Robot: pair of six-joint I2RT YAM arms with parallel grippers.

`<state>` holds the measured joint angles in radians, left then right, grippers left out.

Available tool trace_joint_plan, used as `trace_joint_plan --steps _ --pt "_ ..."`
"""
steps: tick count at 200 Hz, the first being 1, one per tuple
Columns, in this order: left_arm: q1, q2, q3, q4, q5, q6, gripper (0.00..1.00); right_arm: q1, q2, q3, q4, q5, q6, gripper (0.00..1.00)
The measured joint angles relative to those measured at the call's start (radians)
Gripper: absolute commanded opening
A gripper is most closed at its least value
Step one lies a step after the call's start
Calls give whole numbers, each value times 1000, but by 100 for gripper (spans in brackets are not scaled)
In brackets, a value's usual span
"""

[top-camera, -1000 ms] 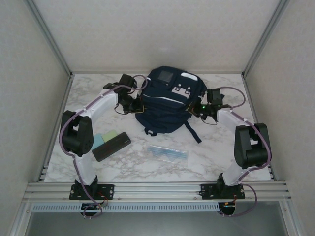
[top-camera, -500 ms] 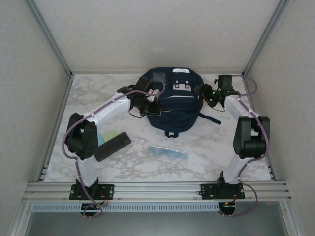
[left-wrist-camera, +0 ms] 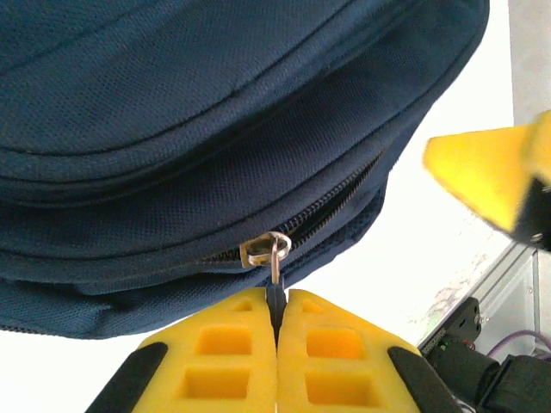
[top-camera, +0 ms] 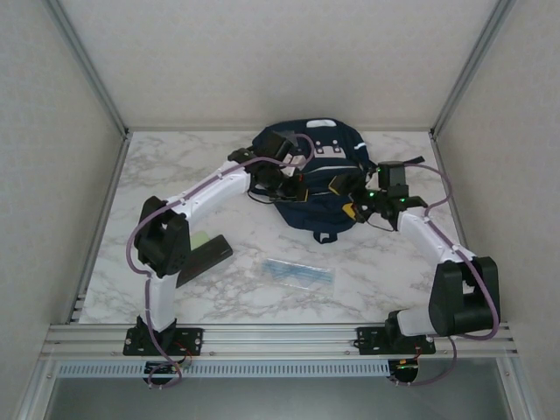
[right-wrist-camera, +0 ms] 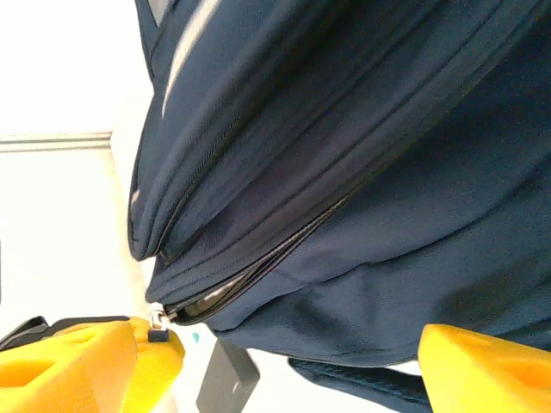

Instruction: Pack the student bag

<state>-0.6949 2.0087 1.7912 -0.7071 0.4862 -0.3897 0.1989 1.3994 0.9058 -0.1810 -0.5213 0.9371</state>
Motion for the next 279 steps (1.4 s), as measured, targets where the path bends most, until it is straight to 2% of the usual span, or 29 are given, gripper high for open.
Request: trace_joint_plan --steps 10,19,25,41,71,128,183,211,249,279 --pt "-11 0 0 -5 0 4 0 22 19 -5 37 -2 33 80" --pt "-17 0 0 -6 0 11 0 35 43 -5 79 -3 68 73" --pt "-22 0 0 -10 -1 19 0 39 60 -5 108 -3 84 64" --pt "-29 0 0 -21 -11 36 0 40 98 -5 163 7 126 32" --pt "-32 0 -21 -39 -37 82 0 44 121 -3 182 39 142 0" --pt "-24 -31 -74 -70 -159 194 0 58 107 0 160 83 95 0" --pt "100 -75 -146 -39 -185 241 0 66 100 3 154 76 50 0" --pt "130 -64 -156 8 -221 294 0 68 98 5 143 75 31 0" --pt "168 53 -64 45 -351 376 0 67 98 13 102 82 -13 0" --pt "200 196 114 22 -485 423 0 67 98 35 60 83 -56 0"
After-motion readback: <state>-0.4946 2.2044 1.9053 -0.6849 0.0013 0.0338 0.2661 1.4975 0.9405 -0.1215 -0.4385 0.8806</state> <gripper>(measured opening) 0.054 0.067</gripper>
